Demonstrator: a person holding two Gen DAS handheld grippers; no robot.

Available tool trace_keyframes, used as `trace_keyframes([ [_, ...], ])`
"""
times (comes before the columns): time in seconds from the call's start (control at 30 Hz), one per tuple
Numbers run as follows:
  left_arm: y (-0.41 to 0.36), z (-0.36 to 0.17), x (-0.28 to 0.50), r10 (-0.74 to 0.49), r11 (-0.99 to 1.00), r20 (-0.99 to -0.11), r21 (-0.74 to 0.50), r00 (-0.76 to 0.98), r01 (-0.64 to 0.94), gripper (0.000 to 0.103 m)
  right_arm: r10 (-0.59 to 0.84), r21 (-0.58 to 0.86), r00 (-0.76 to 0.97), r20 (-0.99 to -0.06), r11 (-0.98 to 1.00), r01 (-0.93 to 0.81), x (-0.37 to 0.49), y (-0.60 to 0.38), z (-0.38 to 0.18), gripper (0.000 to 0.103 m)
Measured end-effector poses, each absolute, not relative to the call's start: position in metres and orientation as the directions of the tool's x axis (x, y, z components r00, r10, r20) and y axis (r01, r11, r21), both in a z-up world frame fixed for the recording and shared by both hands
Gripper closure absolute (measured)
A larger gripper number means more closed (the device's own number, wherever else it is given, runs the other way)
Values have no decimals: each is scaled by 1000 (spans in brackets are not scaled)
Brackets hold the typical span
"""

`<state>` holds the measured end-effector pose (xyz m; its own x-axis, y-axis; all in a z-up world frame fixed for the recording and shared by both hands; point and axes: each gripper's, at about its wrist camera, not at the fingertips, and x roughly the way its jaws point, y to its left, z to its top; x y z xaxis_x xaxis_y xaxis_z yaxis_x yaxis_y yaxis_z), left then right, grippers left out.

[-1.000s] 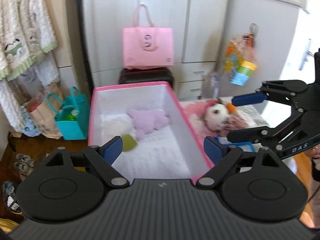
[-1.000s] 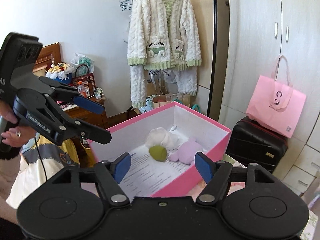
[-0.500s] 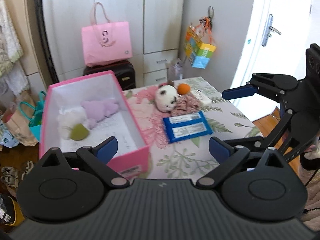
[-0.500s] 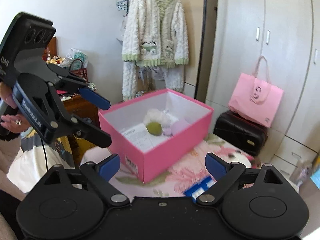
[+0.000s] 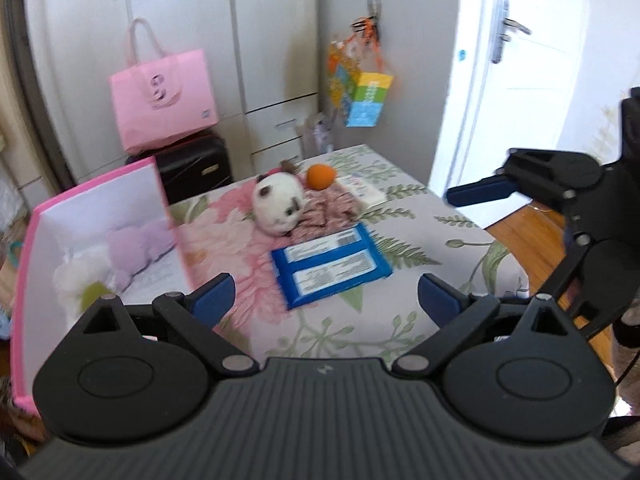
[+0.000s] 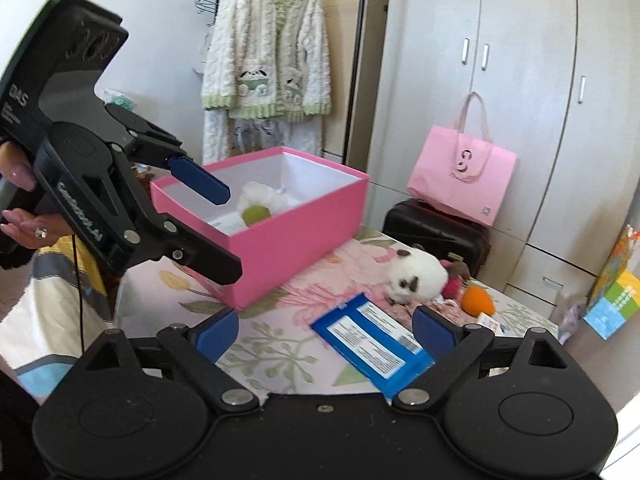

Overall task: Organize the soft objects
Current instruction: 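Move the left tool to the blue wet-wipe pack and close on it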

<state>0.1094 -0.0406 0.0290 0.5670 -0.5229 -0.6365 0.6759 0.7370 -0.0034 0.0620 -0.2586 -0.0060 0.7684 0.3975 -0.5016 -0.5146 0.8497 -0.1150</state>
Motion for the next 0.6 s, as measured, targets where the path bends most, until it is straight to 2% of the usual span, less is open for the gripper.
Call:
trace_keyframes([
  [0.3, -80, 7, 119, -515, 738, -610, 42, 602, 674, 4, 385, -103, 788, -481, 867, -487, 80, -271, -47, 7],
  [0.6, -105, -40, 162, -504, 774, -669, -68, 547, 630, 7, 338, -77, 828, -447, 908, -413, 112, -280, -92, 7],
])
